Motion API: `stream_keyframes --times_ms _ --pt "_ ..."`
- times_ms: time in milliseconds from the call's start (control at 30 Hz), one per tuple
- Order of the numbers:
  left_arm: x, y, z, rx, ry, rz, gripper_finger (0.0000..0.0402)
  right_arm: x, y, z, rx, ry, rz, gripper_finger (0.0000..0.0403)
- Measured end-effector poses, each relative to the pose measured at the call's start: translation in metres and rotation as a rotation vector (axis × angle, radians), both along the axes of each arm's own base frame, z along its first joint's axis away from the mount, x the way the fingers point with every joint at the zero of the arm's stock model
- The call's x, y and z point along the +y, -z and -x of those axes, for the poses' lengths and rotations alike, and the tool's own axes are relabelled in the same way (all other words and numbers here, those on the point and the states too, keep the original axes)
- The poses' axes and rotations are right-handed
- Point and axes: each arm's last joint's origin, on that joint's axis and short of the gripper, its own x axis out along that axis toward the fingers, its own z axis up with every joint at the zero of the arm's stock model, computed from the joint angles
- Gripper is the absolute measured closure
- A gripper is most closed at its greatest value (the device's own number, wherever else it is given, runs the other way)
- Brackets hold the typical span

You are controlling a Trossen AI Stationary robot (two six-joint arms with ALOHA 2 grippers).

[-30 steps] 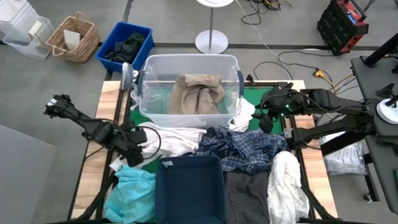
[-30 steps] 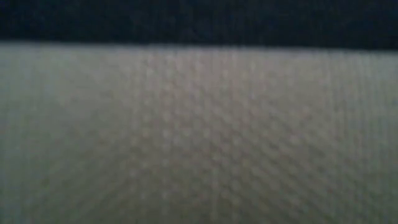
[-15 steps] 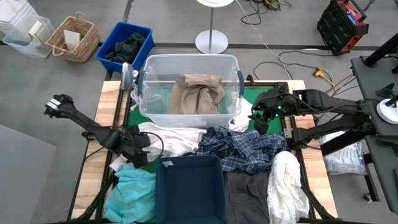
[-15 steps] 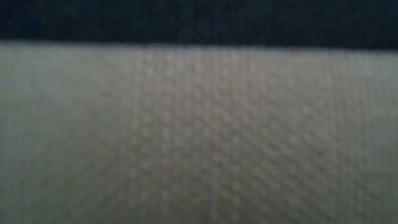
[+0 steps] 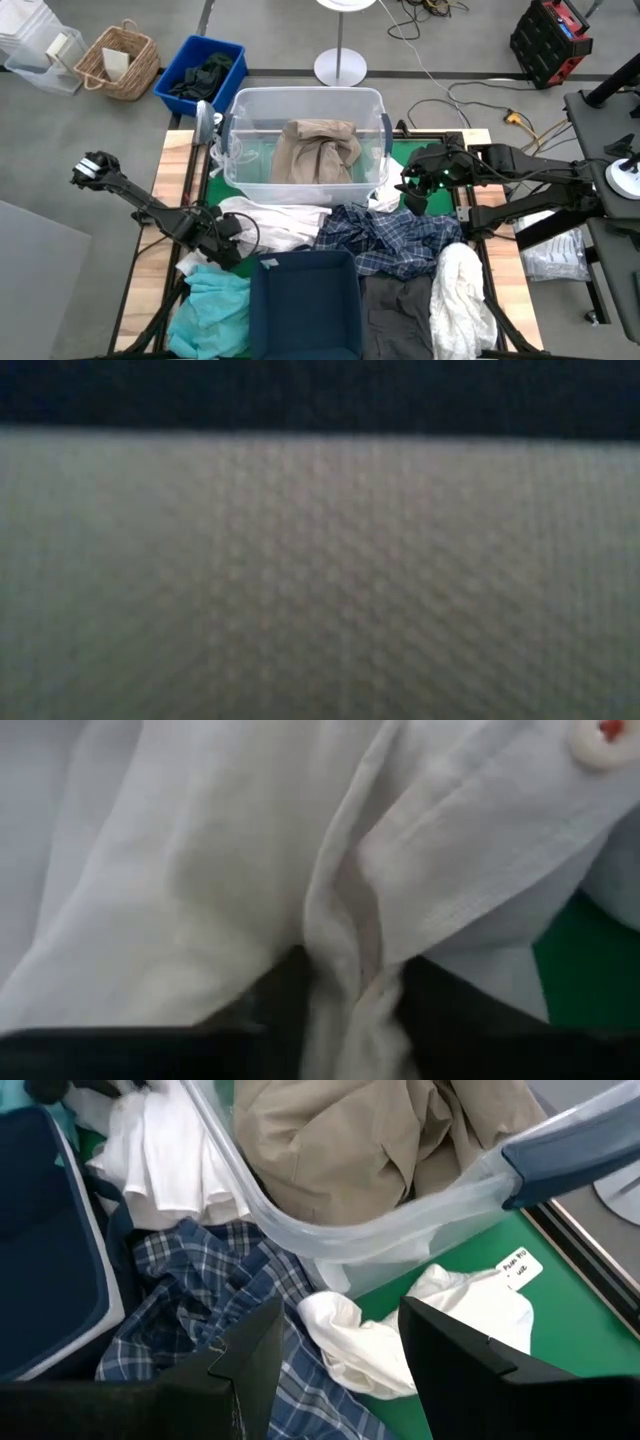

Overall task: Sort clothes
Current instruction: Put the white polo shirt into the blue laundry bin

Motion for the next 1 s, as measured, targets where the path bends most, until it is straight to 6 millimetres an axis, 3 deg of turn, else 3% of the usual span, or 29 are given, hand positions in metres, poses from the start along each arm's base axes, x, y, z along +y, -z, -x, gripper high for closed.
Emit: stream_keyframes --times_ms 100,233,333,567,733,1000 --pt "0.001 0.003 0.002 0.016 -0.013 0.030 0.0375 0.000 0.000 0.000 -0.001 -0.001 0.002 0.0213" --pt "0.000 -0.003 0.002 0.000 -0.012 0.068 0.0389 0.000 0.000 0.000 0.000 0.006 0.009 0.0213" --pt "-0.003 -0.020 -0.001 -0.041 0.013 0.097 0.0396 -0.001 0.000 -0.001 -0.005 0.010 0.013 0.0213" --pt "-0.005 -0.083 -0.006 -0.124 0.079 0.118 0.0399 -0.001 -0.004 -0.003 -0.053 0.001 0.027 0.0213" --pt "-0.001 -0.132 0.000 -0.136 0.068 0.082 0.0400 -0.001 -0.006 -0.005 -0.075 -0.011 0.048 0.0213" --pt "0.008 -0.218 0.009 -0.316 0.081 0.051 0.0401 -0.001 -0.011 -0.008 -0.132 -0.026 0.076 0.0213"
